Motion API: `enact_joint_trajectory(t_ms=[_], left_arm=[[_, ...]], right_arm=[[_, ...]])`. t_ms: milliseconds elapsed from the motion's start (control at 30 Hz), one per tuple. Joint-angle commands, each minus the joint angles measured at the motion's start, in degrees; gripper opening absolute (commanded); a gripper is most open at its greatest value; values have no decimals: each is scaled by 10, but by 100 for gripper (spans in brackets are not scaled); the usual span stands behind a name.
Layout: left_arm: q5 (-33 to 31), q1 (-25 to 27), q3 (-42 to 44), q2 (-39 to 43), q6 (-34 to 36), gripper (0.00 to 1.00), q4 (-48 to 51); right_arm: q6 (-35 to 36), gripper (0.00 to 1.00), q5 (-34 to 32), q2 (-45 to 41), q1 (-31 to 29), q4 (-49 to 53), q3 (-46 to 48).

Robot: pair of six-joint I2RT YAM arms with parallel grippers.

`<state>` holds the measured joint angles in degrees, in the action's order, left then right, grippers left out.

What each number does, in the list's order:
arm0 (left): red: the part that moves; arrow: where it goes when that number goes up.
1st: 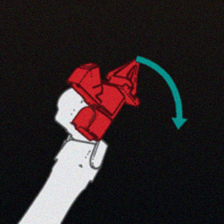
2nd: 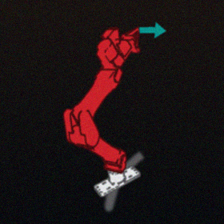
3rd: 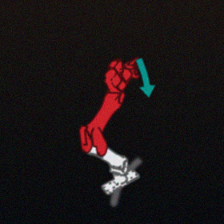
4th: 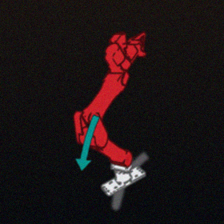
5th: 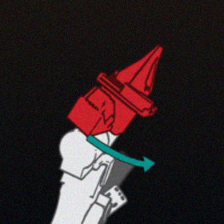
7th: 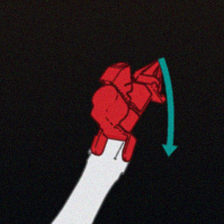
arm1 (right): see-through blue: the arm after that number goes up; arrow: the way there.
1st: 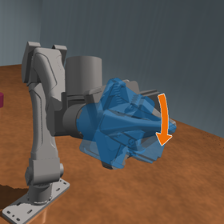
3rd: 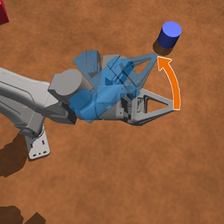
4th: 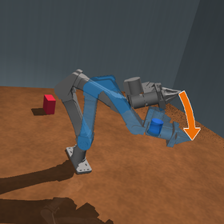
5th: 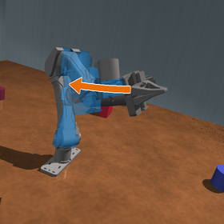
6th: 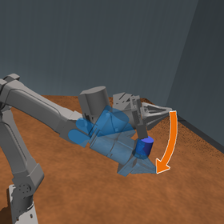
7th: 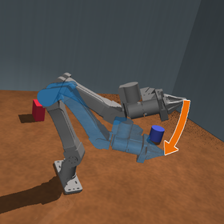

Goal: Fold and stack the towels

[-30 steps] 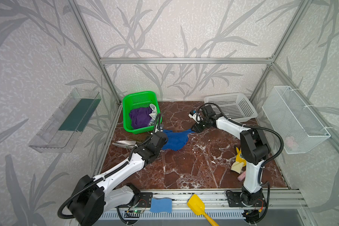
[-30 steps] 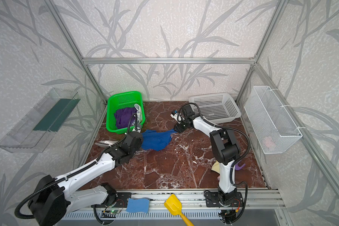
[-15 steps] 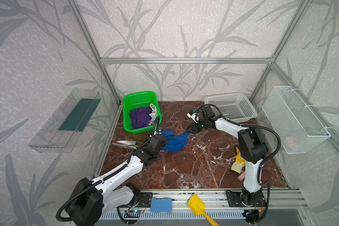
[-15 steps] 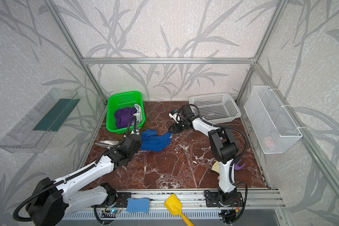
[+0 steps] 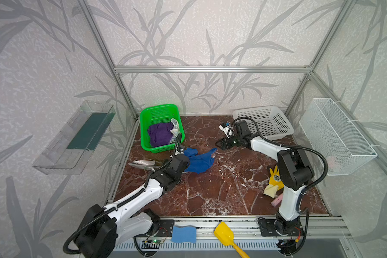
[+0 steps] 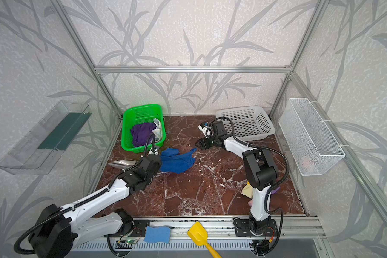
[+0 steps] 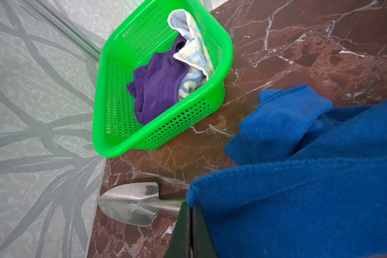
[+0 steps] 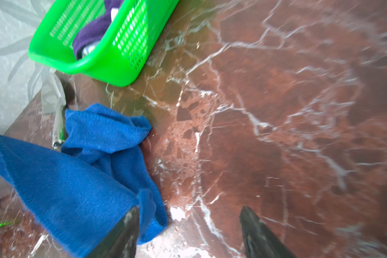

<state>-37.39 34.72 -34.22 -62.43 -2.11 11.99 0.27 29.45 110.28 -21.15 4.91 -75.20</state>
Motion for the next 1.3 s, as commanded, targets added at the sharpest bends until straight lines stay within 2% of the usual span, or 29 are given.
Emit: enact_joint_trajectory(t_ms=[0,200,367,467,567,633,733,800,867,967,1033,1267], left_arm=[[-22,-3,9,13,-4,0,-5],[-27,-3,16,16,1,0,-9],[-26,-3,19,25,0,0,-4],[-23,-3,20,28,-1,0,-3],[-22,-3,19,30,-1,0,-4],[-22,-3,20,30,1,0,-4],[-20,-3,20,29,4,0,-5],[-19,-3,20,29,4,0,-5],[-20,-3,20,28,4,0,-5],[-20,-3,20,28,6,0,-7],[-20,-3,21,28,7,0,-11],[-12,-3,19,29,5,0,-14]], right_arm=[[11,71,-2,-31,23,-15,25],[71,69,1,-53,29,-42,65],[184,66,47,-79,26,-163,131],[263,65,70,-80,21,-166,129],[415,64,74,-81,2,-136,132],[540,63,50,-85,-21,-142,157],[644,56,23,-75,-41,-153,177],[671,49,28,-68,-47,-125,163],[695,49,37,-65,-54,-112,160],[722,46,11,-50,-73,-111,157],[725,42,-3,-40,-80,-107,150],[713,38,-16,-9,-87,-95,122]])
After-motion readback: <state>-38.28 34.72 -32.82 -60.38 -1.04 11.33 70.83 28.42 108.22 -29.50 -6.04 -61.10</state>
